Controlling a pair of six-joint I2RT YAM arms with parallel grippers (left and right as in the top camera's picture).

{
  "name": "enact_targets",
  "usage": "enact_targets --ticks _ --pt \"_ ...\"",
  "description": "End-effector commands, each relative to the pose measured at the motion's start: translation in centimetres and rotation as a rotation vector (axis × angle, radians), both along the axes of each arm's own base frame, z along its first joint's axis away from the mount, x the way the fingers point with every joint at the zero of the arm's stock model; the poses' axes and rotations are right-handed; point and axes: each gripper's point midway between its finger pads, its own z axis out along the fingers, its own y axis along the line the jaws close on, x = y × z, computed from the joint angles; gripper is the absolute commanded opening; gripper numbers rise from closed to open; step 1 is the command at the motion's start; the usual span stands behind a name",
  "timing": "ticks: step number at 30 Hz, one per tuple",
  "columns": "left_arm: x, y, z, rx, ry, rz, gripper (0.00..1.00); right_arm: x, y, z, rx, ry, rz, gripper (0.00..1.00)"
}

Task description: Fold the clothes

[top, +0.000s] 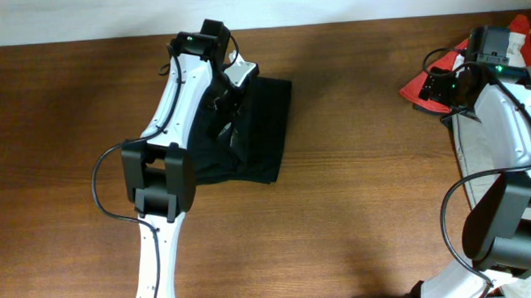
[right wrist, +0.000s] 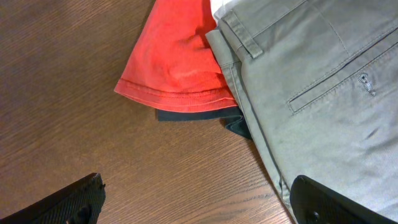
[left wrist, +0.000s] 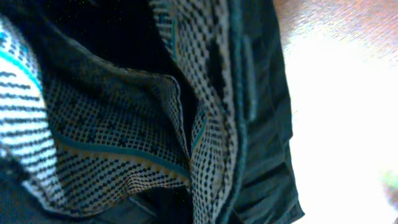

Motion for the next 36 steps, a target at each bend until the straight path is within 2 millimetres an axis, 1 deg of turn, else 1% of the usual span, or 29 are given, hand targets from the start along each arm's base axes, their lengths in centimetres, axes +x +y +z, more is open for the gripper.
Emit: enact_targets --ticks 1,3,4,5,11,14,16,17,18,20,21,24,27,29,30,32,33,36 --pt "0.4 -1.4 0.6 -0.083 -0.016 -0.022 0.17 0.1 -0.4 0.5 -0.009 -0.015 -0.015 0.99" --pt "0.5 -1.6 0.7 -0.088 -0.022 -0.026 0.35 0.1 -0.4 0.5 -0.009 -0.015 -0.015 0.99" --pt "0.5 -1.7 0.7 -0.088 -0.023 -0.027 0.64 0.1 -0.4 0.5 -0.009 -0.015 -0.015 0.99" --pt "0.5 -1.7 0.7 -0.088 -0.023 -0.027 0.69 0.1 -0.4 0.5 -0.009 -0.014 -0.015 0.99" --pt "0.3 -2.0 1.1 -0.117 -0.017 -0.028 0.69 0.1 -0.4 0.5 -0.009 -0.014 -0.015 0.99" --pt "0.3 -1.6 2.5 -0.123 -0.020 -0.018 0.69 0.1 -0.4 0.5 -0.009 -0.014 -0.015 0.99" --pt "0.7 -0.8 3.6 -0.128 -0.028 0.008 0.59 0.1 -0.4 0.5 -0.009 -0.015 -0.015 0.99" --pt "0.8 -0.5 3.8 -0.128 -0.030 0.013 0.54 0.1 -0.4 0.5 -0.009 -0.015 -0.015 0.99" --pt "0.8 -0.4 3.8 -0.128 -0.030 0.016 0.47 0.1 -0.4 0.5 -0.009 -0.015 -0.015 0.99" --pt "0.7 -0.5 3.5 -0.126 -0.013 0.031 0.40 0.1 -0.4 0.5 -0.009 -0.015 -0.015 0.99" --pt "0.4 -0.7 3.2 -0.123 -0.001 0.030 0.39 0.1 -0.4 0.5 -0.009 -0.015 -0.015 0.99" --pt "-1.4 -2.1 1.8 -0.105 0.068 0.021 0.38 0.1 -0.4 0.5 -0.009 -0.015 -0.015 0.99" --pt "-3.9 -4.5 0.2 -0.081 0.141 -0.011 0.40 0.1 -0.4 0.5 -0.009 -0.014 -0.015 0.99" --pt "-5.1 -5.9 -0.2 -0.072 0.158 -0.045 0.48 0.1 -0.4 0.5 -0.009 -0.015 -0.015 0.99" --pt "-5.6 -6.6 -0.3 -0.065 0.159 -0.065 0.50 0.1 -0.4 0.5 -0.009 -0.015 -0.015 0.99" --pt "-6.1 -7.1 -0.6 -0.027 0.148 -0.084 0.50 0.1 -0.4 0.5 -0.009 -0.015 -0.015 0.99" --pt "-6.1 -7.0 -1.0 0.028 0.140 -0.064 0.50 0.1 -0.4 0.5 -0.009 -0.015 -0.015 0.99" --pt "-5.8 -6.1 -1.7 0.160 0.101 -0.010 0.50 0.1 -0.4 0.5 -0.009 -0.014 -0.015 0.99"
